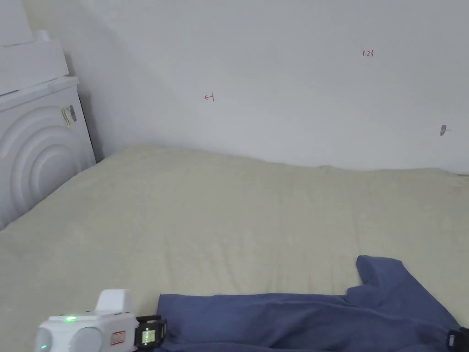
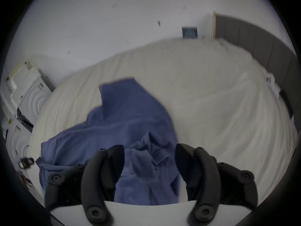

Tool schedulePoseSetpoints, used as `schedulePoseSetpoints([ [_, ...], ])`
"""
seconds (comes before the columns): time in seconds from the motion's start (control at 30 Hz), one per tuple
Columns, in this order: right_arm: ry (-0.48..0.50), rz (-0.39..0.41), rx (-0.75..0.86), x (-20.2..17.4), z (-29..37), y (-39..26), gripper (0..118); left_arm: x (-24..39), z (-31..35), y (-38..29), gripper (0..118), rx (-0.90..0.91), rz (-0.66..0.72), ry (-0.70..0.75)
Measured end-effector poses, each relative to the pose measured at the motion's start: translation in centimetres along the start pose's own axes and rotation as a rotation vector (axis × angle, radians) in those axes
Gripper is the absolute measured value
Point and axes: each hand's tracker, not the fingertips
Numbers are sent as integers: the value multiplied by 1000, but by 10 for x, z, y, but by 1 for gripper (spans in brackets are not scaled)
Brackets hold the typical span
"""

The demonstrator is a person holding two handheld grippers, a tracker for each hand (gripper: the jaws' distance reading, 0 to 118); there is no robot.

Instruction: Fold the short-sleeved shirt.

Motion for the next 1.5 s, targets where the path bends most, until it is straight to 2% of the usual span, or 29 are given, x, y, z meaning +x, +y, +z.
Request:
schedulePoseSetpoints([
  [0.07, 58, 77, 127, -1, 45, 4, 70, -5, 40, 12, 88, 82, 33, -59],
  [0.13, 108, 51, 161, -3, 89, 6, 70, -7, 89, 23, 88, 127, 84, -136],
  [0.23, 183, -15, 307, -12, 155, -6, 70, 12, 160, 23, 88, 299, 26, -178],
  [0.33, 206, 15, 355, -28, 203, -21, 69, 31, 215, 9, 88, 403, -23, -217],
  [0.43, 209, 116, 398, -52, 240, -38, 69, 51, 252, -12, 87, 467, -44, -277],
  [0.57, 180, 217, 454, -74, 270, -67, 69, 75, 278, -43, 82, 489, -98, -259],
  [0.67, 196, 227, 455, -81, 281, -87, 69, 87, 279, -66, 68, 475, -170, -203],
  [0.73, 198, 243, 456, -84, 283, -99, 59, 93, 282, -78, 47, 484, -206, -171],
  [0.77, 189, 263, 445, -85, 282, -102, 47, 93, 280, -81, 38, 489, -201, -166],
  [0.8, 170, 261, 442, -87, 282, -107, 25, 93, 282, -84, 23, 483, -205, -173],
  [0.83, 153, 260, 437, -87, 281, -111, 11, 92, 283, -86, 16, 479, -204, -184],
  [0.9, 157, 244, 424, -85, 281, -118, 7, 88, 282, -91, 2, 488, -172, -209],
  [1.0, 190, 200, 406, -83, 280, -125, 5, 86, 278, -96, 0, 469, -174, -192],
  [1.1, 175, 208, 401, -84, 280, -126, 5, 84, 272, -96, 0, 437, -185, -160],
  [1.37, 207, 192, 376, -82, 273, -122, 6, 80, 246, -97, 0, 370, -163, -150],
  [1.47, 229, 157, 352, -79, 266, -124, 6, 77, 217, -102, 5, 341, -144, -84],
  [1.5, 237, 147, 344, -78, 263, -124, 6, 75, 202, -103, 19, 306, -134, -32],
])
